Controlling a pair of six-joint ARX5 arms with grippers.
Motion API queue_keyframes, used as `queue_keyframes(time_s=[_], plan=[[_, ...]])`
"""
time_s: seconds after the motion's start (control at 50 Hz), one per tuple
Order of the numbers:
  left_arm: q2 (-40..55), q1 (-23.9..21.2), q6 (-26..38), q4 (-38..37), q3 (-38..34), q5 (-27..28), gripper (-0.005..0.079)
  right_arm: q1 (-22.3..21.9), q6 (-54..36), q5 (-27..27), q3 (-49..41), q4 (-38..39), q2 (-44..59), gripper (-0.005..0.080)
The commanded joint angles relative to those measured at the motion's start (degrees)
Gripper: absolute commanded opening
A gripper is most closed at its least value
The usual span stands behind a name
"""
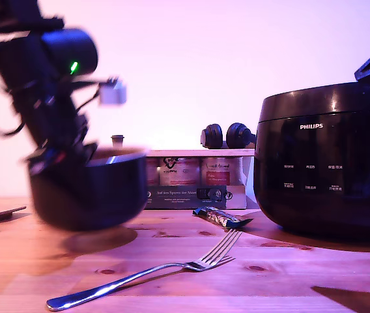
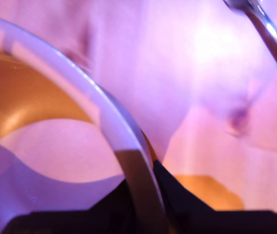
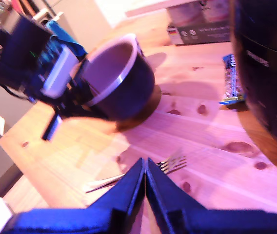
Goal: Pick up the rice cooker pot, and place it on the shelf behind you
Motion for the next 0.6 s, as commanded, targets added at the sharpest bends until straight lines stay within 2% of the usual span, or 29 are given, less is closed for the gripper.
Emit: queue_keyframes(time_s=[0.0,0.3,0.58], plan=[[-0.24,-0.79,0.28,0.15,2.95,-0.44,-0.0024,0.31,-0.37,0.15,0.37,0.70,0.57,-0.0013],[-0.24,-1.53,2.32,-3.96,11.17,-1.16,-0.0024,0.31,-0.37,0.13,0.37,1.20,1.49,-0.0013],[-0.13,-0.74,4.35,-4.59,20.20,-1.11,-0.0024,0.31,-0.35,0.11,0.37,1.44,1.49,-0.0013]])
